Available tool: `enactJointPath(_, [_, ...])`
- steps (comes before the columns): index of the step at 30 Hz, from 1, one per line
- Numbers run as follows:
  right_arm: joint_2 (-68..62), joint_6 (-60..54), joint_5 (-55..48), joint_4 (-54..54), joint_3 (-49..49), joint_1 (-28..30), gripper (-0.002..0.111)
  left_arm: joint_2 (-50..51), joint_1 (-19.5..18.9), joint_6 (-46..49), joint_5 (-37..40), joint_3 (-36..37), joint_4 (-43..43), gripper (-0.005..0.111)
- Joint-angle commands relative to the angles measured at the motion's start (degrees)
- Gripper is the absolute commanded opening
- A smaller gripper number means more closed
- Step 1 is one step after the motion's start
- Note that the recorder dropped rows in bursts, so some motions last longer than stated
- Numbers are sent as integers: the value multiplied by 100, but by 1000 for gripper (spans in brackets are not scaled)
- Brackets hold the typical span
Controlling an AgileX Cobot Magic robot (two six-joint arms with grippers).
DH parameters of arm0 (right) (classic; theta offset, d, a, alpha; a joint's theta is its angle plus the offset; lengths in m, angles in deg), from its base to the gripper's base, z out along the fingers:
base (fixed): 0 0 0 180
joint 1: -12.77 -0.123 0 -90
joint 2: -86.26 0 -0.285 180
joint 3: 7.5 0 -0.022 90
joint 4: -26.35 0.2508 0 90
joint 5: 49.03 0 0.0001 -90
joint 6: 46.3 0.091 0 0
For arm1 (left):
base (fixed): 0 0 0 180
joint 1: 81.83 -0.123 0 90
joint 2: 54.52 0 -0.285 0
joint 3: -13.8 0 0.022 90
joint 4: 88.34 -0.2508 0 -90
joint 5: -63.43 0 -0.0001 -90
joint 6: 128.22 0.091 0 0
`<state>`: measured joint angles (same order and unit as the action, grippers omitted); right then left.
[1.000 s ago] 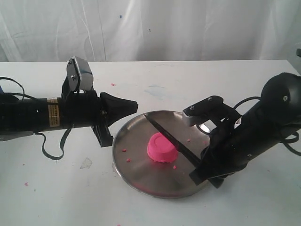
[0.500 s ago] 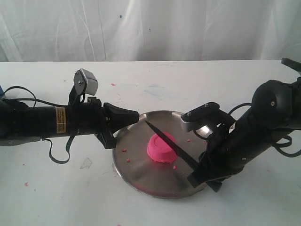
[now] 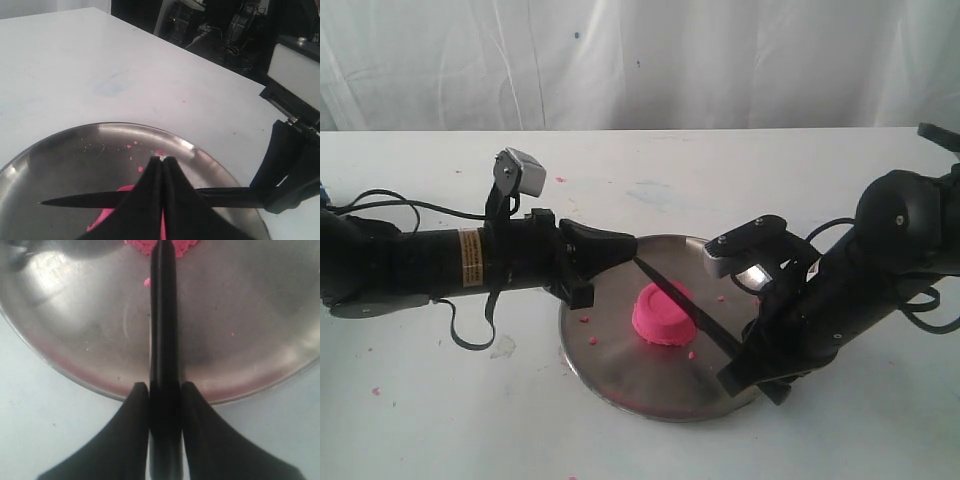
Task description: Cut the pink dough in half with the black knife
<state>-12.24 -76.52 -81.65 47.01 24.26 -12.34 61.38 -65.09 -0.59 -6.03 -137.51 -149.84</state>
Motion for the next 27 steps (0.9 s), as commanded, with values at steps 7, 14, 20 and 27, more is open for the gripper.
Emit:
enactJointPath(7, [4, -19, -91, 37, -9, 2, 0, 119, 67, 1080, -50, -47, 1285, 0])
enactJointPath(14, [4, 104, -202, -52, -125, -70, 0, 128, 264, 719, 396, -973, 610, 0])
enactJointPath(20, [4, 216, -163, -139, -148, -70, 0, 327, 397, 1197, 1008, -1016, 423, 0])
enactJointPath(27, [4, 1018, -163, -896, -209, -441, 0, 576, 397, 1197, 959, -1016, 540, 0])
